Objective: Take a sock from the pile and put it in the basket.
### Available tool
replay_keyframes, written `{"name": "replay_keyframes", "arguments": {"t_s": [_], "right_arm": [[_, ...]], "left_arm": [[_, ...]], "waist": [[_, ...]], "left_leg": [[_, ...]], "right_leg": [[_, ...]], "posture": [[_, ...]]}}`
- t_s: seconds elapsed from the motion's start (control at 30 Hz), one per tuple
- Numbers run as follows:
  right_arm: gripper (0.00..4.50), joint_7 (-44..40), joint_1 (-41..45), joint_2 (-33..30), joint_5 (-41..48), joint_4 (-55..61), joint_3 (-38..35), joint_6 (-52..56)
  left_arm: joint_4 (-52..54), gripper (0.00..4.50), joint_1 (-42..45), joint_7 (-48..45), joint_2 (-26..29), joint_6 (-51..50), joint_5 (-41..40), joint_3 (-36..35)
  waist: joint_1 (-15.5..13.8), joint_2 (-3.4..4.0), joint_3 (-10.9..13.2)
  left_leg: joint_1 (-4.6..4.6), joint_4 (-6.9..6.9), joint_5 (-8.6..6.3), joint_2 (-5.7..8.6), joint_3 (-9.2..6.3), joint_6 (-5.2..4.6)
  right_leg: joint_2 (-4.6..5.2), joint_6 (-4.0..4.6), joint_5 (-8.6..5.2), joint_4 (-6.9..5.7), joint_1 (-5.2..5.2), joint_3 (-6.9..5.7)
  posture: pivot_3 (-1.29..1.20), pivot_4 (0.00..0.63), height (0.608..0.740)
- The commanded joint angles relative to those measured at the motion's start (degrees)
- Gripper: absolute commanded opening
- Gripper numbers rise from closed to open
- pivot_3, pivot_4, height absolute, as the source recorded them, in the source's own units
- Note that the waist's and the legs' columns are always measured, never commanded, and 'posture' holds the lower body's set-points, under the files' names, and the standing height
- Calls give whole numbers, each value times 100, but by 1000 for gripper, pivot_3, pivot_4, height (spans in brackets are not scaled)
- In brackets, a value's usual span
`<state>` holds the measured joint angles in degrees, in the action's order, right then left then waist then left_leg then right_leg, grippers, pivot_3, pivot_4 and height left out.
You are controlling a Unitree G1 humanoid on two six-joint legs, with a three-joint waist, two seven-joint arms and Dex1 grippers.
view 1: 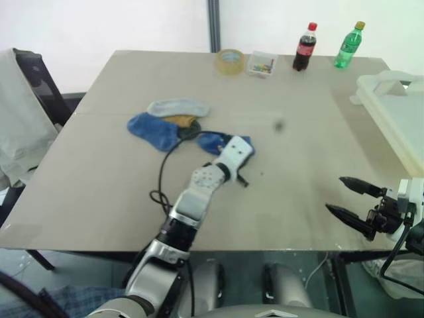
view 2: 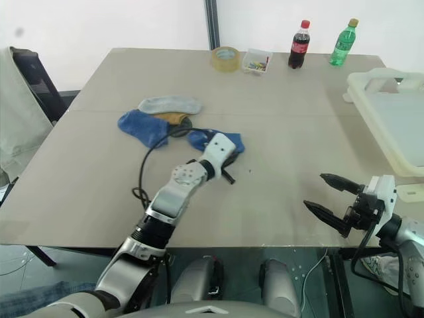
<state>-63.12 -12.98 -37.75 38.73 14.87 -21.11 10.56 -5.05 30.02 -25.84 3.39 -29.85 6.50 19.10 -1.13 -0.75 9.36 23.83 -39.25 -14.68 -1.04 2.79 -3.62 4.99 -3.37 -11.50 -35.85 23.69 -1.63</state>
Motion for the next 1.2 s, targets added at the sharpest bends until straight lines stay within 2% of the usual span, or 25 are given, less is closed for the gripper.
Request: {"name": "replay_keyframes", "arguments": {"t_s": [0.03,0.07,0.1,0.23,0.3,0.47,0.57,0.7,0.77,0.83,0.93,1.1,1.17,1.2], "right_arm": [[4500,39,-38,8,13,76,-227,-150],[4500,46,-45,5,5,71,-238,-159],[4500,51,-66,2,-2,72,-260,-177],[4500,157,-124,1,-22,39,-370,-223],[4500,199,-103,39,-1,37,-396,-264],[4500,1144,65,156,-680,300,32,-28],[4500,1555,307,313,-873,445,414,217],[4500,2591,971,413,-1523,380,1082,1163],[4500,3041,1501,806,-1514,259,1373,1548],[4500,3472,1911,1128,-1471,226,1550,2138],[4500,3905,2229,1565,-1271,343,1660,2926],[4500,4292,2491,2051,-1124,306,1821,3654],[3952,4341,2494,2033,-1238,285,1925,3693],[3516,4331,2482,2009,-1274,285,1959,3673]], "left_arm": [[386,16,48,-110,-306,-141,-93,372],[439,623,52,-172,-347,-181,-130,423],[520,906,41,-212,-400,-316,-191,437],[973,2658,-51,-387,-503,-836,-601,296],[1175,3359,-24,-531,-459,-1018,-858,137],[1256,3359,468,-980,-295,-1345,-1803,-758],[349,3359,1066,-840,-44,-1071,-1909,-1373],[-1699,3359,1816,-778,583,149,-1433,-1502],[-3202,3359,2318,-560,926,900,-1047,-1467],[-4211,3359,2632,-613,1055,1309,-919,-1460],[-4972,3359,2791,-938,1078,1678,-789,-1353],[-5309,3359,2768,-1094,1035,1917,-782,-1438],[-5221,3446,2688,-1166,1005,1907,-816,-1458],[-5120,3446,2625,-1228,994,1880,-842,-1461]], "waist": [[3,0,0],[6,0,0],[14,0,0],[26,2,-1],[24,3,-1],[25,5,-1],[27,5,-2],[35,10,-4],[33,3,-1],[43,-4,6],[-10,-6,7],[-40,-6,6],[-18,-7,5],[-12,-7,5]], "left_leg": [[0,0,0,0,-1,0],[0,1,0,1,-1,0],[1,2,0,1,-2,0],[0,2,0,-1,-2,0],[0,2,0,-2,-3,0],[-1,2,0,-3,-3,0],[-1,-1,1,-2,-3,0],[-6,0,1,18,0,0],[0,1,1,22,-3,0],[7,1,2,23,-1,0],[17,5,2,24,-8,0],[31,2,1,40,-13,-2],[31,1,0,41,-14,-4],[29,0,-1,41,-15,-4]], "right_leg": [[0,0,0,0,0,0],[-1,0,0,0,1,0],[-1,0,0,0,1,0],[-2,1,-1,0,1,1],[-2,1,-1,0,1,1],[-2,1,-1,-2,2,0],[-7,0,-1,-3,3,0],[-9,1,0,-4,1,3],[-8,0,0,-3,2,2],[-9,-20,13,-4,11,2],[-7,-23,13,-3,16,-7],[10,-26,13,4,14,-18],[11,-27,13,2,14,-18],[11,-28,13,-1,13,-18]], "posture": [[0,150,740],[0,150,740],[0,150,740],[0,150,740],[0,150,740],[0,150,740],[0,150,740],[0,150,740],[0,150,740],[0,150,740],[0,150,740],[0,150,740],[0,150,740],[0,150,740]]}}
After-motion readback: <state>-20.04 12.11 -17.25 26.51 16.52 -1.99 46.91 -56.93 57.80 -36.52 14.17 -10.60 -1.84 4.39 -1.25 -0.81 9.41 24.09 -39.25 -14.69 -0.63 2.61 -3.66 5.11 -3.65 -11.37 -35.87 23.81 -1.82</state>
